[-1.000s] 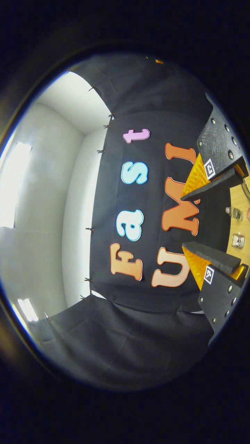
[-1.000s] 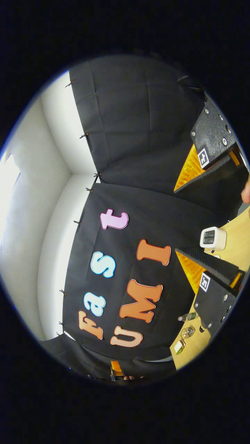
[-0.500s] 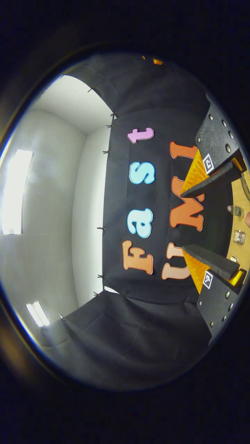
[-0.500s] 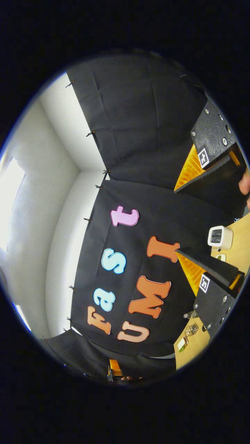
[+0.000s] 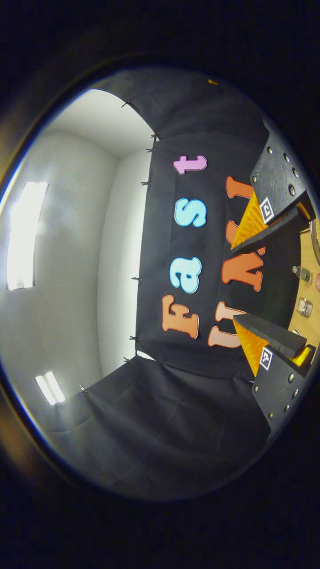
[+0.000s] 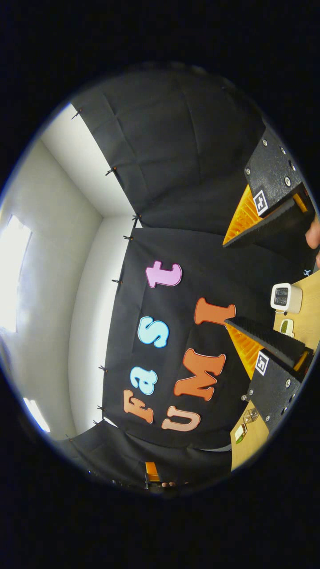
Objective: First push the handle of the pot to place it horizontally, then grasp the pot with both hands and set it on the induction cooktop.
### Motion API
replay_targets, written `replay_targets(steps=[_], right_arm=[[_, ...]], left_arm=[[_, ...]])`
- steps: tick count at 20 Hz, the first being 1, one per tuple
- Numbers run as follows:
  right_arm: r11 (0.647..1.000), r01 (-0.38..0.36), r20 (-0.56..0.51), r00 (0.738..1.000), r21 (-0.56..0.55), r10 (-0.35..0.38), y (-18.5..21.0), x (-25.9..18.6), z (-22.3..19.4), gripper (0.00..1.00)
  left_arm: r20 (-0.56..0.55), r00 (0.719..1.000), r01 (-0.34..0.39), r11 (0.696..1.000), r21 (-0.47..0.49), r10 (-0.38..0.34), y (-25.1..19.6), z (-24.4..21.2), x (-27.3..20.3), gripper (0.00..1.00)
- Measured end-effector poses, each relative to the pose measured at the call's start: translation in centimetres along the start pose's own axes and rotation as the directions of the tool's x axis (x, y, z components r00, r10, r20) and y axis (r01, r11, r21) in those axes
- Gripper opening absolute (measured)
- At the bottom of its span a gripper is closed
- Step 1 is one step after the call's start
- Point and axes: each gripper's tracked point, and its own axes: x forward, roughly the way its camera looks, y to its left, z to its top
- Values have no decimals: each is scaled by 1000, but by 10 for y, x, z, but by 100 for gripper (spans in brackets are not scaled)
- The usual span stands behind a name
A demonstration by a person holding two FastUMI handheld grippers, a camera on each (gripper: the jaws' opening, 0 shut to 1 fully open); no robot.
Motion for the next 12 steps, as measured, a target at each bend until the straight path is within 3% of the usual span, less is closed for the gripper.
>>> replay_targets(steps=[6, 12], right_arm=[[999, 26, -54, 998, 22, -25, -7, 2, -22, 95], [995, 102, -29, 994, -2, -103, -16, -1, -8, 96]], left_arm=[[-16, 1000, -13, 1000, 8, 13, 1, -11, 6, 85], [-36, 998, 51, 999, -2, -51, -2, -31, 35, 84]])
